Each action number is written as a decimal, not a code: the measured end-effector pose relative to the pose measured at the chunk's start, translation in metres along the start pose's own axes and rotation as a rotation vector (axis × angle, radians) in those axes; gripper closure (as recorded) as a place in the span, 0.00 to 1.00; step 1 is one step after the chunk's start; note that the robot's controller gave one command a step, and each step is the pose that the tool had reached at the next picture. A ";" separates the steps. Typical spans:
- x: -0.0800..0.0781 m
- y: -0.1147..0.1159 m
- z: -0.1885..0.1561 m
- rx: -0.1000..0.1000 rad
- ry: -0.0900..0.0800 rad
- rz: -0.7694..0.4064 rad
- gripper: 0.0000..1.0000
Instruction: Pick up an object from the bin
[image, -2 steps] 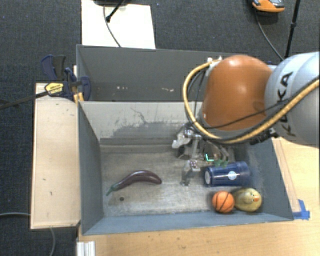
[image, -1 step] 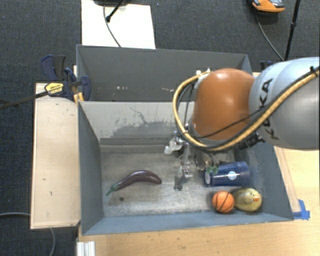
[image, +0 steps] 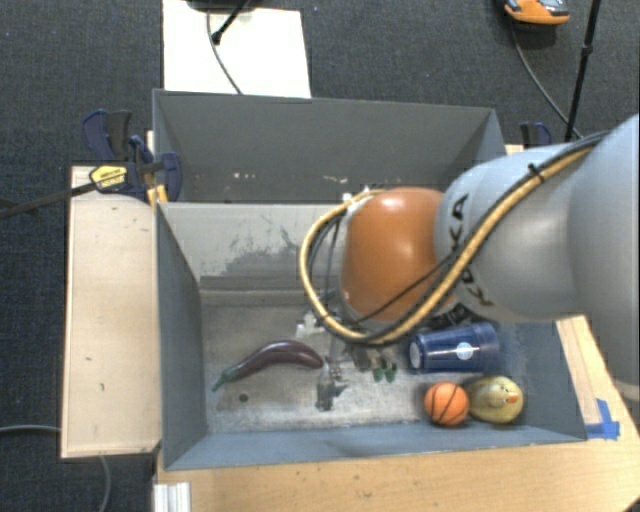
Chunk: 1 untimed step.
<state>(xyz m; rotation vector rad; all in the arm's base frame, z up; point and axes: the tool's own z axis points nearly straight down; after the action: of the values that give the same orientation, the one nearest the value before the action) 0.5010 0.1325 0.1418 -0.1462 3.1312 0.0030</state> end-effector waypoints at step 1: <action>-0.063 0.010 0.057 0.000 0.005 -0.146 1.00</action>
Offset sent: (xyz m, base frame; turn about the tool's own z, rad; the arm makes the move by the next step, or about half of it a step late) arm 0.0000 0.0000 0.0000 0.0000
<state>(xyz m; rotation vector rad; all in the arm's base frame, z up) 0.5634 0.1483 0.0855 -0.3742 3.1170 0.0018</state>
